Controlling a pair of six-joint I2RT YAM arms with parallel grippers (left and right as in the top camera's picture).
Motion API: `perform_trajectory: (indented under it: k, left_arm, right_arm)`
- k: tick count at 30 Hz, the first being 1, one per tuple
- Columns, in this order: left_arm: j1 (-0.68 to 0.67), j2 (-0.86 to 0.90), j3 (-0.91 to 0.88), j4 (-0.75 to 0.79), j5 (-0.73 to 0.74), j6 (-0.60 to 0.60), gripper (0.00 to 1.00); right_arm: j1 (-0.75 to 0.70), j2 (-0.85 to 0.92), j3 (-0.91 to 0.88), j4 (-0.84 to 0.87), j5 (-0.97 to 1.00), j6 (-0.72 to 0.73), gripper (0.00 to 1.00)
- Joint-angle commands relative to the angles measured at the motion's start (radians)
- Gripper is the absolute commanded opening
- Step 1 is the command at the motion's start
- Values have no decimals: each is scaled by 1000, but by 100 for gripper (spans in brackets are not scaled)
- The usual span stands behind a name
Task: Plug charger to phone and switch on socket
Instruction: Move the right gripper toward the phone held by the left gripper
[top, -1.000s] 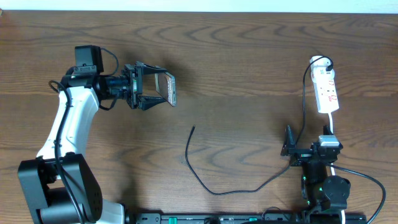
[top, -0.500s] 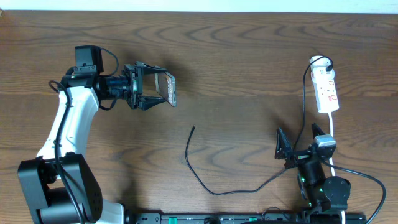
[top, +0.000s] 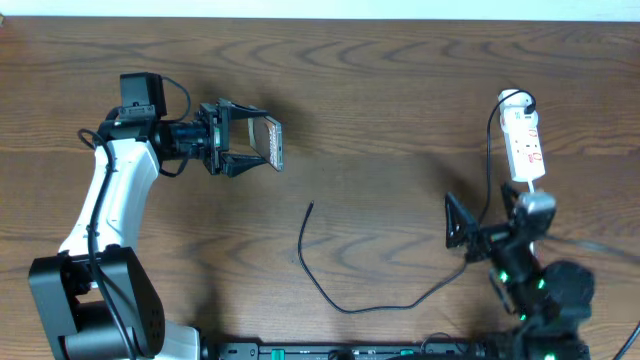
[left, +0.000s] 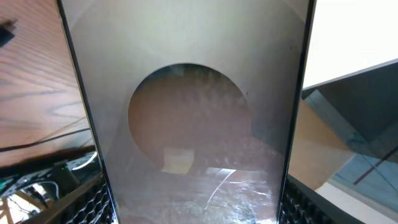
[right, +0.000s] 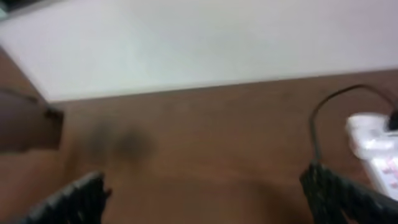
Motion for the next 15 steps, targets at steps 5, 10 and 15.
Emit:
perform_trajectory:
  k: [5,10,15]
  left_arm:
    - [2,-20,32,5,-43,9,7]
    - [-11,-20,32,5,-156,8,7]
    - [-42,-20,32,5,-256,1,7]
  right_arm:
    - [18,624,491,-244,-544,-17,99]
    - [23,921,611,-56,-847,170,99]
    - [88,1123,613,245,-940,362,99]
